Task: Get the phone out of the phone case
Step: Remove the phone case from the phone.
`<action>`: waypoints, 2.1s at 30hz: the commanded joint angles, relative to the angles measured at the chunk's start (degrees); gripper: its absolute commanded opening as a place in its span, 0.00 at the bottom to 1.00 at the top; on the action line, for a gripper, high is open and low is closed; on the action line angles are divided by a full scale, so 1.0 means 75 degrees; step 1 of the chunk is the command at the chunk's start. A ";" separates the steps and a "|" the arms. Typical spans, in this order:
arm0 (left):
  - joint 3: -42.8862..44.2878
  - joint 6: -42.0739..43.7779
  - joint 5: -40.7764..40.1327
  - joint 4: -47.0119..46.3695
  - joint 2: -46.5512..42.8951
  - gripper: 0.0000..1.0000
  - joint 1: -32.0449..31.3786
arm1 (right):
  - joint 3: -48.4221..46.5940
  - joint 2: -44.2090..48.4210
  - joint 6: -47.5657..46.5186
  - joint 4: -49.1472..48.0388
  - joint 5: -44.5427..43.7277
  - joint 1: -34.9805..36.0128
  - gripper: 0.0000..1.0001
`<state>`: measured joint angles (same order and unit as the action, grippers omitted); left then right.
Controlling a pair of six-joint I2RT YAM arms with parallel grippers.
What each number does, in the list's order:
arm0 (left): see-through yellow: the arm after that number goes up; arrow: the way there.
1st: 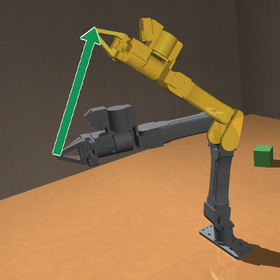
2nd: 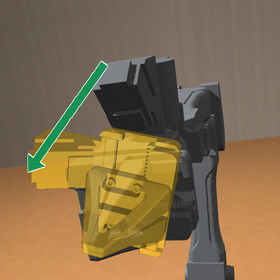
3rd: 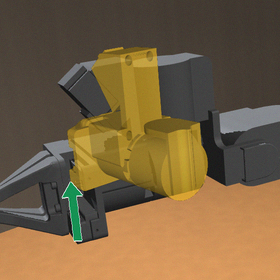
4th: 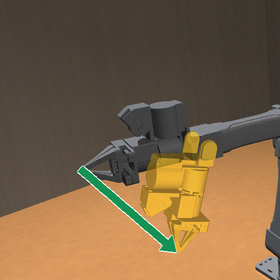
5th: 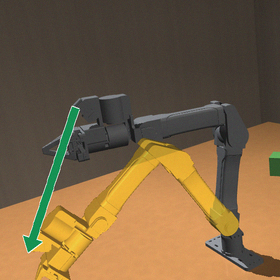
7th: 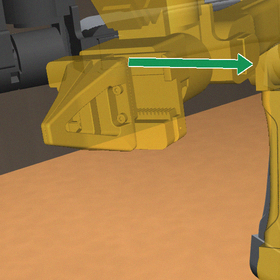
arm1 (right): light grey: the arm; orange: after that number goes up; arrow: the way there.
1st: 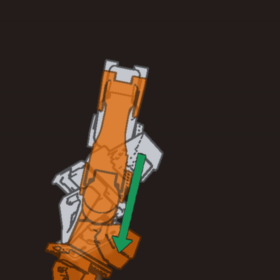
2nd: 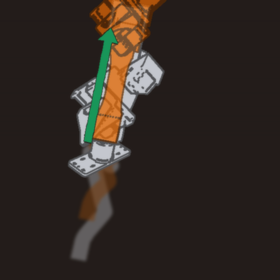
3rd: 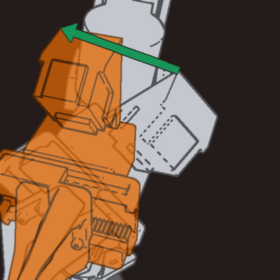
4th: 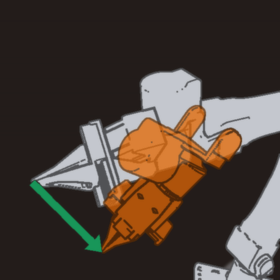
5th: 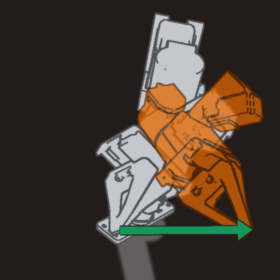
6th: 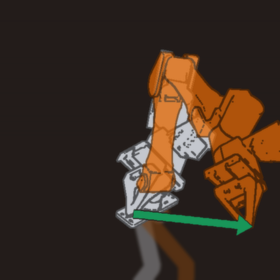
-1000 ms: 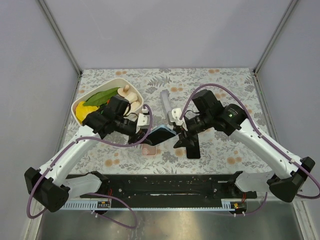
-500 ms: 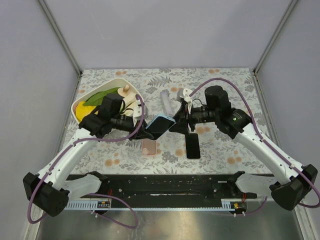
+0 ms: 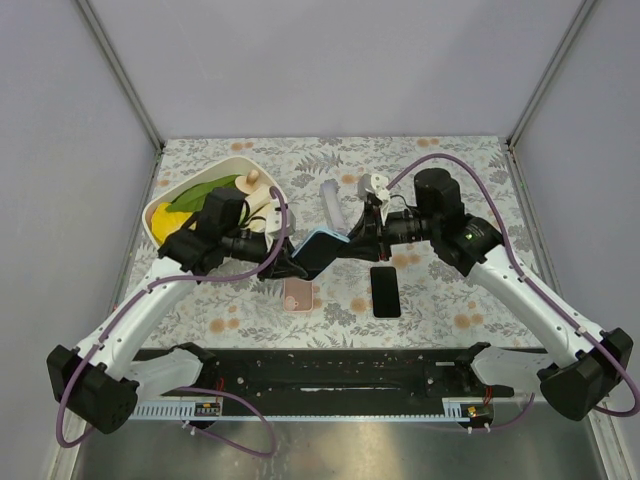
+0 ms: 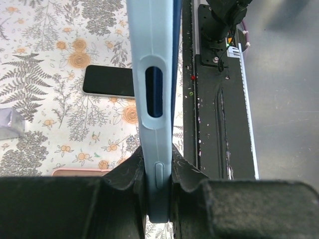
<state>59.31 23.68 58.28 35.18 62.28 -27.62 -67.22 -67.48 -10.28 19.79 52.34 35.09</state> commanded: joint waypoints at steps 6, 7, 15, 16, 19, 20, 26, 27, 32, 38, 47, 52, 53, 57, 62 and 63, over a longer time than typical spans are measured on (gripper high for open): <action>0.0049 0.0240 0.0983 -0.0508 0.0039 0.00 0.0155 | -0.0399 0.0080 -0.3114 0.2008 0.1951 0.0009 0.00; 0.0072 0.0357 0.1018 -0.0449 0.0086 0.00 0.0166 | -0.0551 0.0057 -0.3500 0.2419 0.1917 0.0078 0.00; 0.0576 0.1609 0.1218 0.0675 0.0625 0.00 0.0132 | -0.1361 -0.0061 -0.5541 0.4472 0.1541 0.0723 0.00; 0.0623 0.1890 0.1171 0.0885 0.0649 0.00 0.0097 | -0.1431 -0.0072 -0.5705 0.4660 0.1541 0.0793 0.00; 0.0740 0.2162 0.0983 0.1227 0.0754 0.00 0.0026 | -0.1537 -0.0131 -0.6163 0.5141 0.1553 0.0981 0.00; 0.0775 0.2267 0.0925 0.1320 0.0801 0.00 0.0003 | -0.1584 -0.0154 -0.6315 0.5305 0.1599 0.1028 0.00; 0.0823 0.2783 0.0211 0.1590 0.0801 0.00 -0.0583 | -0.1725 -0.0295 -0.6691 0.5775 0.1694 0.1216 0.00; 0.0834 0.2888 0.0117 0.1637 0.0790 0.00 -0.0699 | -0.1725 -0.0330 -0.6761 0.5810 0.1694 0.1227 0.00; 0.0834 0.3158 -0.0317 0.1743 0.0649 0.00 -0.1052 | -0.1830 -0.0482 -0.6902 0.5962 0.1694 0.1263 0.00; 0.0846 0.3533 -0.0786 0.1954 0.0567 0.00 -0.1567 | -0.2134 -0.0775 -0.7101 0.6255 0.1682 0.1321 0.00; 0.0963 0.3885 -0.1372 0.2095 0.0450 0.00 -0.1919 | -0.2357 -0.1080 -0.7674 0.6946 0.1811 0.1368 0.00; 0.1092 0.4213 -0.1934 0.2235 0.0473 0.00 -0.2013 | -0.2439 -0.1221 -0.8144 0.7391 0.1987 0.1391 0.00; 0.1115 0.4271 -0.2039 0.2258 0.0462 0.00 -0.2013 | -0.2451 -0.1267 -0.8237 0.7462 0.2021 0.1403 0.00; 0.1209 0.4342 -0.2286 0.2329 0.0543 0.00 -0.2083 | -0.2545 -0.1361 -0.8449 0.7662 0.2057 0.1438 0.00; 0.1291 0.4389 -0.2509 0.2434 0.0649 0.00 -0.2294 | -0.2603 -0.1455 -0.8519 0.7674 0.1905 0.1450 0.00; 0.1291 0.4378 -0.2556 0.2446 0.0661 0.00 -0.2341 | -0.2638 -0.1502 -0.8496 0.7674 0.1893 0.1450 0.00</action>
<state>65.73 52.16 44.86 57.12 67.11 -44.42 -84.40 -78.11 -74.54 71.90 59.70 44.07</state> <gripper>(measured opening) 0.197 0.224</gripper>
